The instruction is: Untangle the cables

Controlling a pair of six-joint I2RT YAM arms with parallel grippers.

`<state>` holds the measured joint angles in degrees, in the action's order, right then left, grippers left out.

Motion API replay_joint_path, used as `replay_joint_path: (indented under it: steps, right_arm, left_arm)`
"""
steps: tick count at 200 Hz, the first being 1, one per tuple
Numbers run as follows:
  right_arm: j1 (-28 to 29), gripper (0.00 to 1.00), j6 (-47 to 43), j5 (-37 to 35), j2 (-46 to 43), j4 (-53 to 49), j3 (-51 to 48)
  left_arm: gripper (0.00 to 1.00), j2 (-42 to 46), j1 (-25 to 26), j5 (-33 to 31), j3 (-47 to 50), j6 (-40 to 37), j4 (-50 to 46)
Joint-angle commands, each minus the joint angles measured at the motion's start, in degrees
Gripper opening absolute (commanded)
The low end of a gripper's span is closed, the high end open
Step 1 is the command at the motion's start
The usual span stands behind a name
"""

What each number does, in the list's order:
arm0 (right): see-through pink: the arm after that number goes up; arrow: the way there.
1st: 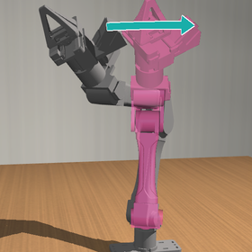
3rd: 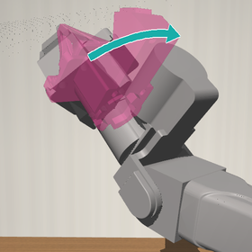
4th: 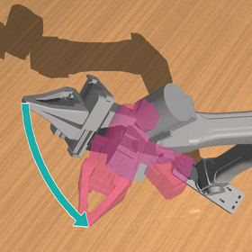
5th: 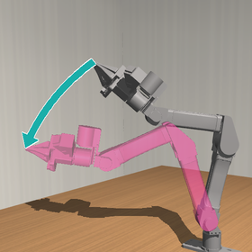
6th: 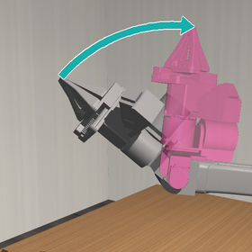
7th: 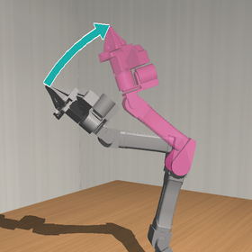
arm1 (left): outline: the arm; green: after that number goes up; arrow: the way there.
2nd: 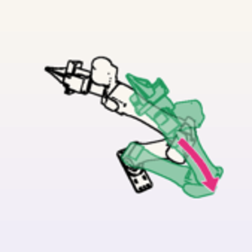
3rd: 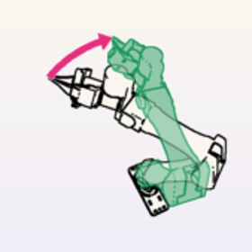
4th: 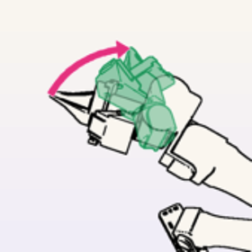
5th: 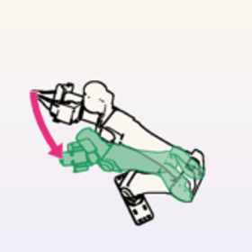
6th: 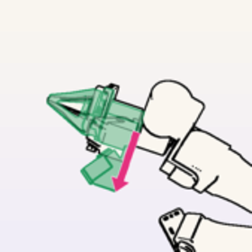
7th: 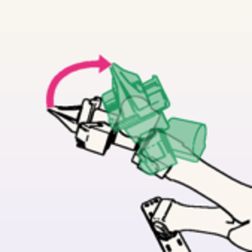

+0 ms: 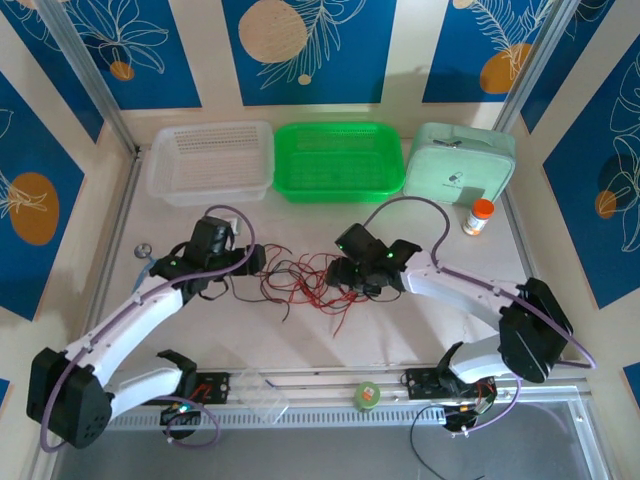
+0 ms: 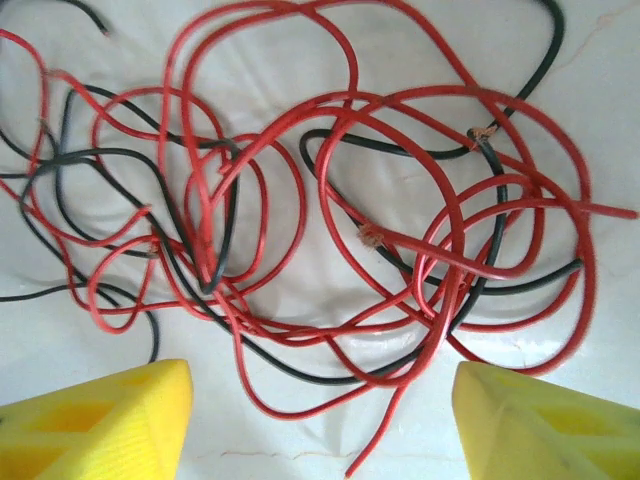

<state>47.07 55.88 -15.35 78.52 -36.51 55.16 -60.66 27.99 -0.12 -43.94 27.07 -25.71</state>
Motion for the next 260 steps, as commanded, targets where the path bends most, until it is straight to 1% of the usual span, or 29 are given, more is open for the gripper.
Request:
replay_joint_path:
  steps: [1, 16, 38, 69, 81, 97, 109, 130, 140, 147, 156, 165, 172, 177, 195, 202, 213, 224, 241, 260]
  right_arm:
    - [0.6, 0.74, -3.5, -4.5, 0.3, -8.5, 4.2]
    - [0.3, 0.75, -7.4, -6.7, 3.0, -11.2, 7.9]
    - [-1.9, 0.73, -16.9, -8.3, 9.3, -13.5, 13.0]
    - [-5.9, 0.71, -30.3, -9.5, 17.6, -12.8, 15.5]
    - [-7.4, 0.71, -32.9, -8.5, 20.1, -11.9, 15.2]
    - [-8.2, 0.70, -33.5, -6.7, 22.6, -9.8, 14.0]
    - [-8.3, 0.71, -32.8, -4.6, 24.0, -7.4, 12.7]
    - [-8.3, 0.70, -29.6, -3.1, 25.8, -4.1, 10.6]
    - [-8.4, 0.66, -27.8, -3.1, 26.1, -3.2, 9.7]
    - [-8.5, 0.63, -26.5, -3.1, 26.1, -2.9, 9.1]
    - [-8.9, 0.54, -24.6, -3.8, 25.8, -2.9, 8.3]
    - [-9.4, 0.41, -22.5, -5.0, 25.0, -3.3, 7.4]
    - [-9.8, 0.32, -20.7, -6.0, 23.9, -3.8, 6.6]
    - [-10.2, 0.27, -19.4, -6.9, 22.9, -4.3, 5.8]
    - [-12.3, 0.16, -14.6, -8.7, 17.8, -4.9, 2.1]
    - [-13.5, 0.12, -12.7, -8.1, 15.6, -4.7, 0.1]
    - [-15.4, 0.07, -10.1, -6.0, 11.7, -3.2, -3.2]
    - [-16.8, 0.05, -7.3, -3.1, 8.0, -1.3, -6.7]
    - [-17.2, 0.04, -3.3, 1.0, 2.8, 1.7, -11.3]
    - [-16.3, 0.12, -0.9, 5.8, -1.0, 4.4, -14.4]
  left_arm:
    - [0.83, -0.6, 3.6, 5.0, -1.6, 3.0, -5.1]
    - [0.84, -2.4, 6.4, 6.4, -0.8, 6.1, -3.1]
    - [0.84, -7.0, 9.8, 8.1, 1.3, 10.6, 2.8]
    - [0.82, -15.2, 13.6, 7.0, 1.0, 14.1, 8.4]
    - [0.82, -18.8, 14.7, 6.4, -0.2, 14.2, 9.3]
    - [0.82, -24.1, 16.1, 5.4, -3.3, 13.3, 8.4]
    - [0.82, -28.4, 17.1, 3.8, -6.2, 12.3, 6.5]
    - [0.80, -34.9, 18.0, -0.3, -9.8, 11.8, 3.9]
    - [0.79, -37.0, 17.9, -3.0, -10.4, 12.4, 3.6]
    - [0.77, -38.1, 17.9, -6.2, -10.9, 13.0, 2.4]
    - [0.72, -39.3, 17.7, -10.7, -11.6, 13.4, 0.0]
    - [0.66, -39.8, 17.3, -14.9, -12.1, 13.9, -2.7]
    - [0.62, -39.6, 16.8, -17.3, -11.9, 14.2, -4.5]
    - [0.61, -39.2, 16.1, -18.5, -11.5, 14.4, -5.3]
    - [0.59, -36.1, 13.1, -20.4, -8.5, 14.1, -6.4]
    - [0.59, -34.6, 11.7, -20.5, -7.0, 13.6, -6.3]
    - [0.59, -32.3, 9.5, -20.4, -4.9, 12.7, -5.9]
    - [0.60, -29.7, 7.5, -20.1, -3.1, 11.4, -5.3]
    - [0.62, -26.0, 5.2, -19.6, -1.6, 9.1, -4.6]
    - [0.64, -23.0, 4.1, -18.9, -1.8, 6.7, -4.3]
